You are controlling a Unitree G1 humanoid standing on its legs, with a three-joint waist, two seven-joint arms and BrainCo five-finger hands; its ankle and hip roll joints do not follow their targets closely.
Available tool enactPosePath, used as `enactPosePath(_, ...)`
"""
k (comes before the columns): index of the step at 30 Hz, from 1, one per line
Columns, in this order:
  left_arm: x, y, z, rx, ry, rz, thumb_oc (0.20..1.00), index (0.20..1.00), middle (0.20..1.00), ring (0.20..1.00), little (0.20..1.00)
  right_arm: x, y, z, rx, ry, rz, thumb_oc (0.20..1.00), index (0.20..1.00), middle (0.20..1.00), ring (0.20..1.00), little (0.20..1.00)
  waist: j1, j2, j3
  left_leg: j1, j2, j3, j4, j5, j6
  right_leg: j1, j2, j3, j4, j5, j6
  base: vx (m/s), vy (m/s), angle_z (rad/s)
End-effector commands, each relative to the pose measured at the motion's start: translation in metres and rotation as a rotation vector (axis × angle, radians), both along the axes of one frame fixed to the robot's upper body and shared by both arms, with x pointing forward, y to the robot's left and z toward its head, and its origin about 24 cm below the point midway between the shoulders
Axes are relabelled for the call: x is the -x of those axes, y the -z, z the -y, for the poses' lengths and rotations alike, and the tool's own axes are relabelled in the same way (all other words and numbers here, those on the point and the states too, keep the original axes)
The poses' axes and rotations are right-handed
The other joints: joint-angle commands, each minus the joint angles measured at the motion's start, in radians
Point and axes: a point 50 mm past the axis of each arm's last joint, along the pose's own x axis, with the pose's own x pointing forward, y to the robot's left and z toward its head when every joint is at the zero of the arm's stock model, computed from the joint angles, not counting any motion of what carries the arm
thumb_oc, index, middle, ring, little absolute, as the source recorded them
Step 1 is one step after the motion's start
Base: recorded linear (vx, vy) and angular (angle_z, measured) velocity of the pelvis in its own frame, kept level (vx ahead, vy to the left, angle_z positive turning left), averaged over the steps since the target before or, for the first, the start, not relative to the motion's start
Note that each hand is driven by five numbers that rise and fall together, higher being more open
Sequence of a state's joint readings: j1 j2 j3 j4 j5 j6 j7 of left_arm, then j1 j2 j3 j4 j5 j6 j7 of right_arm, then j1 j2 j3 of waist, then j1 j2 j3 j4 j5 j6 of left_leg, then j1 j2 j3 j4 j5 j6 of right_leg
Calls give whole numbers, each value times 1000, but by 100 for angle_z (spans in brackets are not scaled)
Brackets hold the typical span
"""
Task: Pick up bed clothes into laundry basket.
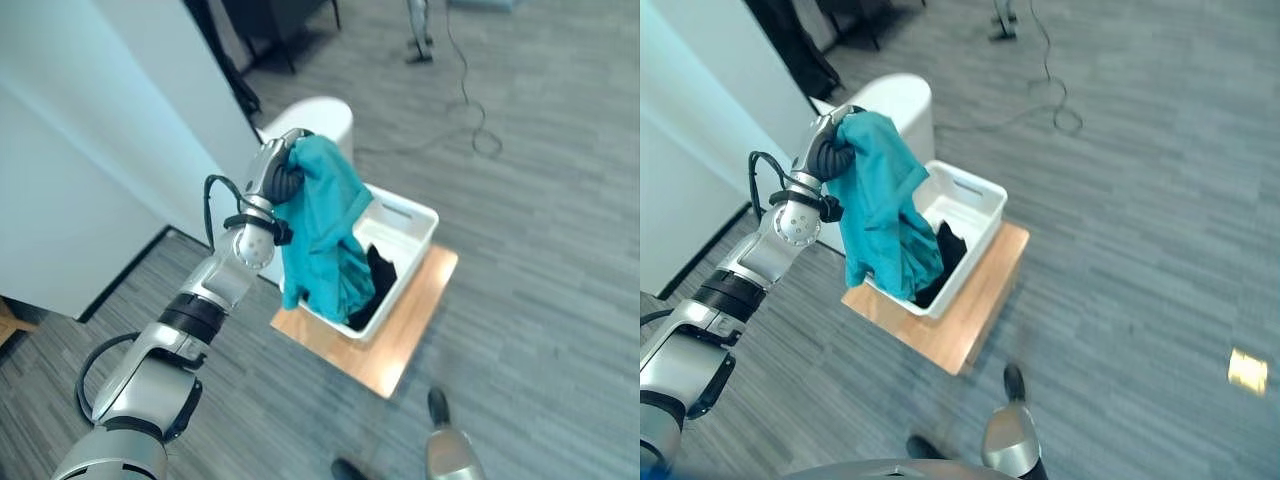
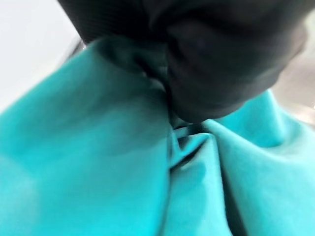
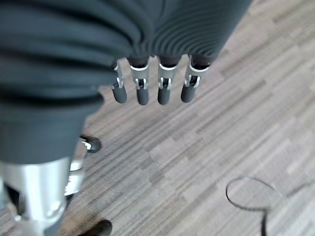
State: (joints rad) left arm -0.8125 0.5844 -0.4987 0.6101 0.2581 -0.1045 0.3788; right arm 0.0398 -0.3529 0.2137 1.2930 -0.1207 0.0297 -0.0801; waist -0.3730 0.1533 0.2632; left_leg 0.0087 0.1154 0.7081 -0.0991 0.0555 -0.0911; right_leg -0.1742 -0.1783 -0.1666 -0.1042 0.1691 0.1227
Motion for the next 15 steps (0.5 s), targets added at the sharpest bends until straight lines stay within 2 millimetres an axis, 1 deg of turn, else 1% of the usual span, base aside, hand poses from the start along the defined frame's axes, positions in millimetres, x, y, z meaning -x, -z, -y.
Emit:
enactPosePath(1,-6,-51,-9,-53,-37,161,200,200,200,200,200,34,6,-8,2,-8,-110,1000,1000,1000,1000,1000,-14,-38,-24,40,106,-56,12,-55,-75,24,-88,-42,21,-133,109,-37,1,-23)
enactPosePath(2,-8,-45,-11,-68,-52,135,200,200,200,200,200,33,6,-9,1,-15,-106,1000,1000,1000,1000,1000,-19,-34,-16,32,108,-49,12,-51,-77,13,-91,-43,21,-130,111,-30,-11,-18)
enactPosePath(3,-9,-37,-12,-128,-59,97,200,200,200,200,200,30,6,-8,8,-17,-96,1000,1000,1000,1000,1000,-28,-28,-6,18,113,-39,12,-42,-82,-4,-96,-46,21,-124,112,-32,-8,-17)
enactPosePath(4,-10,-33,-13,-150,-64,76,200,200,200,200,200,30,6,-9,4,-20,-96,1000,1000,1000,1000,1000,-30,-25,-3,13,117,-38,12,-39,-84,-8,-96,-48,21,-124,112,-13,2,-13)
enactPosePath(6,-12,-17,-18,-171,-95,14,200,200,200,200,200,30,7,-12,-2,-31,-95,1000,1000,1000,1000,1000,-39,-25,3,11,120,-37,12,-35,-86,-8,-96,-52,20,-122,110,5,3,-6)
enactPosePath(7,-12,-17,-18,-171,-95,14,1000,1000,1000,1000,1000,30,7,-12,-2,-31,-96,1000,1000,1000,1000,1000,-40,-25,3,11,120,-38,12,-34,-87,-7,-96,-53,20,-123,110,0,0,0)
enactPosePath(8,-10,-10,-11,-168,-80,7,1000,1000,1000,1000,1000,15,8,-20,-18,-72,-48,1000,1000,1000,1000,1000,-26,-26,4,11,123,-46,12,-33,-88,0,-95,-57,20,-125,107,17,-34,1)
enactPosePath(9,-11,-3,-12,-181,-100,-19,1000,1000,1000,1000,1000,2,10,-32,-53,-94,-2,1000,1000,1000,1000,1000,-24,-29,2,12,124,-49,12,-34,-88,3,-93,-60,19,-126,105,17,-34,2)
enactPosePath(10,-11,-3,-12,-183,-101,-19,1000,1000,1000,1000,1000,3,10,-33,-54,-94,-3,1000,1000,1000,1000,1000,-24,-30,2,13,124,-49,12,-34,-89,3,-93,-61,19,-126,105,21,-23,8)
enactPosePath(11,-12,-4,-14,-199,-108,-24,1000,1000,1000,1000,1000,6,10,-32,-52,-64,8,1000,1000,1000,1000,1000,-25,-34,-2,16,126,-49,12,-33,-90,7,-90,-60,19,-128,104,35,-7,17)
enactPosePath(12,-13,-12,-21,-220,-125,-16,1000,1000,1000,1000,1000,8,9,-28,-36,-57,22,1000,1000,1000,1000,1000,-22,-40,-14,24,126,-52,12,-37,-89,16,-87,-62,19,-129,104,48,-21,20)
enactPosePath(13,-13,-16,-25,-216,-135,-5,1000,1000,1000,1000,1000,3,7,-24,-25,-59,38,1000,1000,1000,1000,1000,-14,-45,-21,28,126,-57,12,-39,-88,26,-85,-65,18,-129,103,43,-24,14)
enactPosePath(14,-12,-20,-28,-191,-138,8,1000,1000,1000,1000,1000,-7,4,-18,-5,-61,68,1000,1000,1000,1000,1000,-6,-52,-27,35,125,-60,12,-40,-88,37,-82,-68,18,-131,102,32,-37,2)
enactPosePath(15,-10,-23,-29,-146,-132,26,1000,1000,1000,1000,1000,-22,-2,-11,19,-59,114,1000,1000,1000,1000,1000,7,-60,-37,40,124,-65,12,-42,-87,49,-80,-71,18,-132,101,38,-29,-2)
